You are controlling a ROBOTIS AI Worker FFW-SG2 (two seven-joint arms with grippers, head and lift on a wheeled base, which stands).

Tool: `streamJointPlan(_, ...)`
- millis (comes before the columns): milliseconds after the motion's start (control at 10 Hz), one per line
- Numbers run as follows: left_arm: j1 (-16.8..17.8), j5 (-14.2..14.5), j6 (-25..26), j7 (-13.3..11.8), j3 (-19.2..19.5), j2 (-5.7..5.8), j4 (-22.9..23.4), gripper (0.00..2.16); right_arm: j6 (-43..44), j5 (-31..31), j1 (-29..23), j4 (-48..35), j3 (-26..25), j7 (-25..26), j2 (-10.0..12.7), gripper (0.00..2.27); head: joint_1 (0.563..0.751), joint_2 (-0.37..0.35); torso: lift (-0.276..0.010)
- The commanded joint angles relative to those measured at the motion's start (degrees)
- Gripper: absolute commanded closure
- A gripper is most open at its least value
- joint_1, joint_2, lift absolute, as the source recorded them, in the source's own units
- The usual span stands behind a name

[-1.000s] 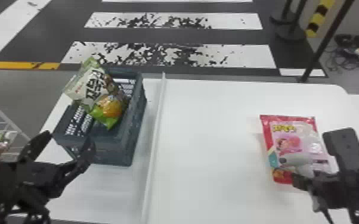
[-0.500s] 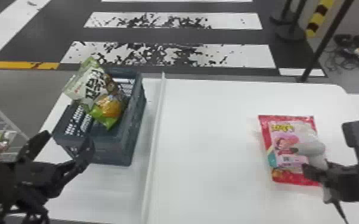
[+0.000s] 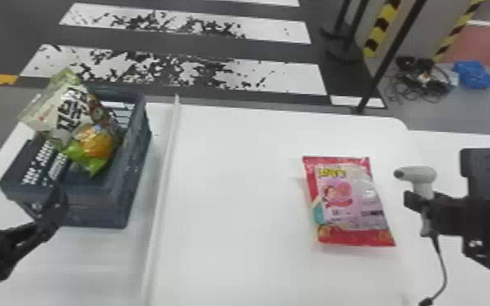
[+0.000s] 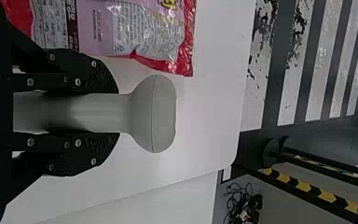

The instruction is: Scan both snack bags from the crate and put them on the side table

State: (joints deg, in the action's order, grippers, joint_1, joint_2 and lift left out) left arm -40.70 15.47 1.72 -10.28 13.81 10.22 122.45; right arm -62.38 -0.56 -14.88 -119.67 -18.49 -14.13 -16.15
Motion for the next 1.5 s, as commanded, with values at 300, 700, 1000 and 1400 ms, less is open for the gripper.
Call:
streamJointPlan(300,-0.5,0.0,0.0,0.0,0.2,-0.29,0.7,0.01,13.7,0.0,7.7,20.5,0.1,0.0,-2.9,2.25,0.695,-0.221,-0.087)
streamJointPlan(700,-0.8,0.0,0.0,0.0,0.4,-0.29,1.4,0.01,18.1,0.6,12.2,31.4,3.6,-0.1,-4.9,2.25,0.695,-0.235,-0.087)
streamJointPlan(1000,-1.0,0.0,0.0,0.0,0.6,-0.11,1.6,0.01,18.3,0.7,13.3,34.2,4.5,-0.1,-5.3,2.25,0.695,-0.235,-0.087)
streamJointPlan(1400,-1.3,0.0,0.0,0.0,0.6,-0.02,2.0,0.01,18.3,0.2,13.2,34.6,4.7,-0.1,-5.3,1.61,0.695,-0.237,-0.087)
